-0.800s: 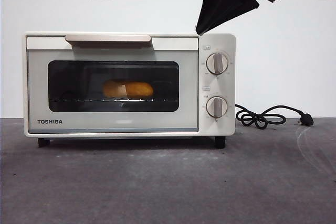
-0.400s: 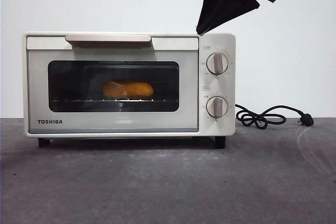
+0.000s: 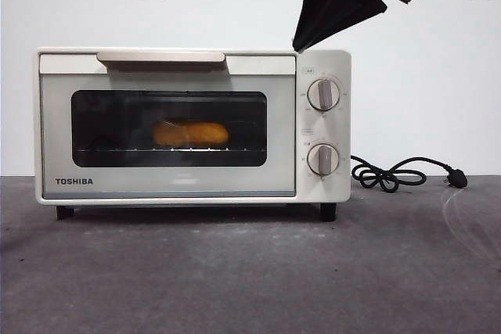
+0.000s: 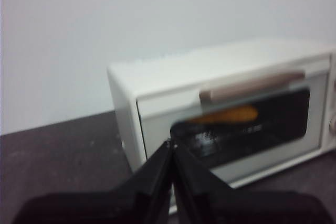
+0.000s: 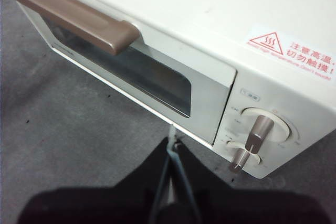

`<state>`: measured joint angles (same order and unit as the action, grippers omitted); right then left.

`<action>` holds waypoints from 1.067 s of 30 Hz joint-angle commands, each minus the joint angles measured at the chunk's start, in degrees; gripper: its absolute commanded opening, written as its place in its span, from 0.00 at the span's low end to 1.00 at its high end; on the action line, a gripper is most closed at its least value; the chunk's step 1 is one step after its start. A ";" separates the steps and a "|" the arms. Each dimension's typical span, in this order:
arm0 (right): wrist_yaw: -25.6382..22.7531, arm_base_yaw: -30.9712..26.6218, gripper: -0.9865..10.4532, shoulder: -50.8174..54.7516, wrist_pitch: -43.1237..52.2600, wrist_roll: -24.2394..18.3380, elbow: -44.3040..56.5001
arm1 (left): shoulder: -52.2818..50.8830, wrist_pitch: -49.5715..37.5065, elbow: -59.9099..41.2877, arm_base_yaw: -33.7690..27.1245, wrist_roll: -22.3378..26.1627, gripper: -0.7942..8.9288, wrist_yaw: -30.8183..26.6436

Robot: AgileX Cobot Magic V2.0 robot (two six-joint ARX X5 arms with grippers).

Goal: Take the corn from the table,put the corn in the oven

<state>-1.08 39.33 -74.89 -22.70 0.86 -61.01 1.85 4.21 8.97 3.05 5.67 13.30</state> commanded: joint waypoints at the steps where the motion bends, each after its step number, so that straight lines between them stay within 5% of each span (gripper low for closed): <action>1: -0.07 0.02 0.08 0.17 0.28 0.48 -0.24 | -1.51 -0.85 -3.28 -0.17 2.56 0.08 -1.42; 32: -0.04 0.00 0.08 0.17 0.31 0.48 -0.24 | -1.03 4.94 -8.41 0.00 3.34 0.08 -5.44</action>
<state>-1.08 39.33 -74.89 -22.70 0.86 -61.01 0.78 9.74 1.06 3.05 8.40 8.05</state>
